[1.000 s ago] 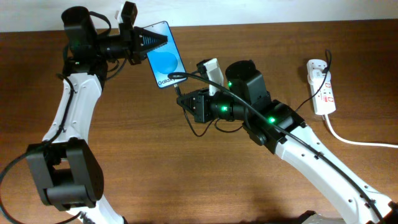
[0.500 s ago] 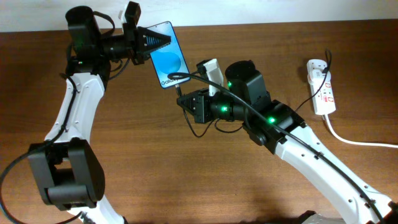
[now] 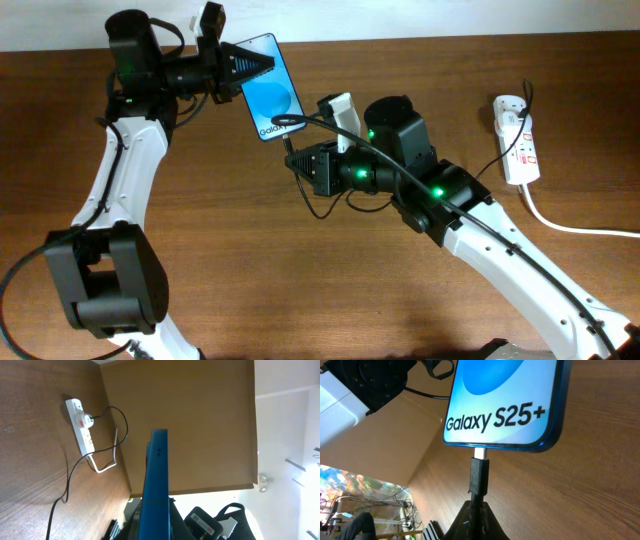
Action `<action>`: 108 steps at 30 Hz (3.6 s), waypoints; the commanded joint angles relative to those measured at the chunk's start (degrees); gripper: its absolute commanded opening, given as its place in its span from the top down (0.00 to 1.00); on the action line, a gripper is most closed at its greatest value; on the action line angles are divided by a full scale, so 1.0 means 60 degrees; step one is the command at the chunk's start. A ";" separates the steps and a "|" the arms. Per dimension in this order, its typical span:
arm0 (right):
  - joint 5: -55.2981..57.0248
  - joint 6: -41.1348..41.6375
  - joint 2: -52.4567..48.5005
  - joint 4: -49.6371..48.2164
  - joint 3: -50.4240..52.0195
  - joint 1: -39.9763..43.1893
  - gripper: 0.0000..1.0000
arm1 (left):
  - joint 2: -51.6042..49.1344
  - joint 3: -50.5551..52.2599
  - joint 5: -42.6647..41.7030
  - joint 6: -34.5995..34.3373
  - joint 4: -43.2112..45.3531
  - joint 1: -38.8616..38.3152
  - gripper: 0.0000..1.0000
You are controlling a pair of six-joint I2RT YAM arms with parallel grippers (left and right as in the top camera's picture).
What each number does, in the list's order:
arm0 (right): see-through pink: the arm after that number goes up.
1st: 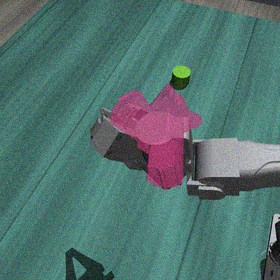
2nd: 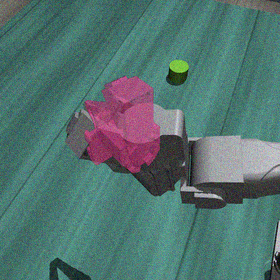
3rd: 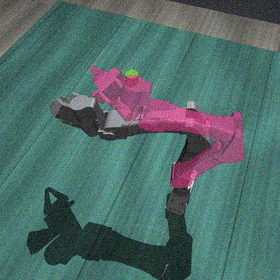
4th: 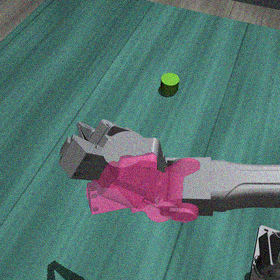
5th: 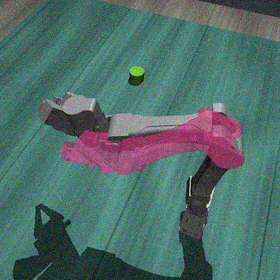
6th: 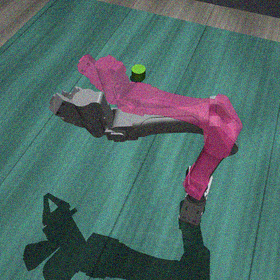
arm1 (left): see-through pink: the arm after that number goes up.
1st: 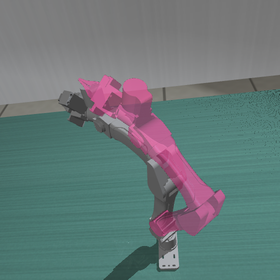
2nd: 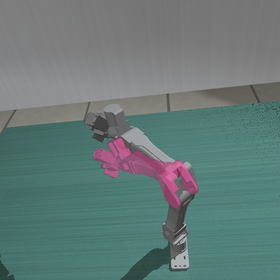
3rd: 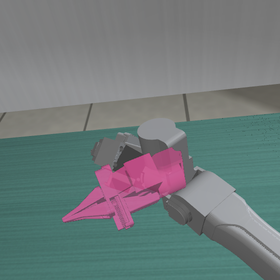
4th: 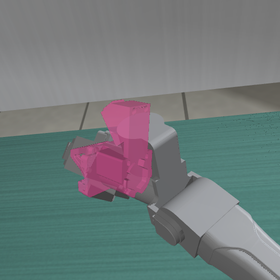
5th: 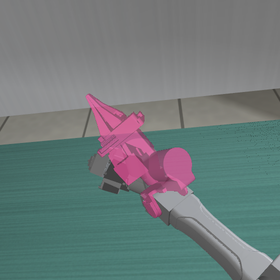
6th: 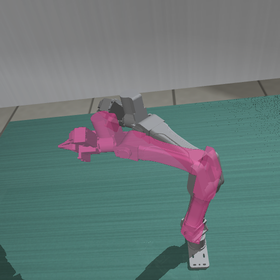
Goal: Plug charger to phone and switch on socket
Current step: 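Open the right gripper and pull it back from the cable, then lower the plugged phone flat onto the table and open the left gripper, then lift the left arm away and move the right gripper to the power strip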
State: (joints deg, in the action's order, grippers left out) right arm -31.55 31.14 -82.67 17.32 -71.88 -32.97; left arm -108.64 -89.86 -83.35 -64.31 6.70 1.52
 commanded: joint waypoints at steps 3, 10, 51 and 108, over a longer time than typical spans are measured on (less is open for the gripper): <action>0.0313 -0.0025 0.0109 -0.0583 -0.0073 0.0215 0.96 | 0.0240 -0.0160 -0.0699 0.0135 0.0022 -0.0321 1.00; 0.0379 -0.0036 0.0109 -0.0503 -0.0073 0.0215 0.92 | 0.0240 -0.0160 -0.0925 0.0138 0.0022 -0.0335 1.00; 0.1814 -0.1406 0.1698 0.4156 -0.0069 0.2812 0.38 | -0.2867 -0.1825 0.8120 0.8597 -0.7628 -0.2368 1.00; 0.2233 -0.2375 0.1883 0.7628 -0.2703 0.5136 0.37 | -0.0568 -0.5683 1.2295 0.8888 -1.2138 -0.1978 0.70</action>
State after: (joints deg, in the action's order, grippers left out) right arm -18.72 20.16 -72.25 59.27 -82.56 -7.27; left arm -121.14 -122.28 -10.44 -11.99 -65.63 -11.11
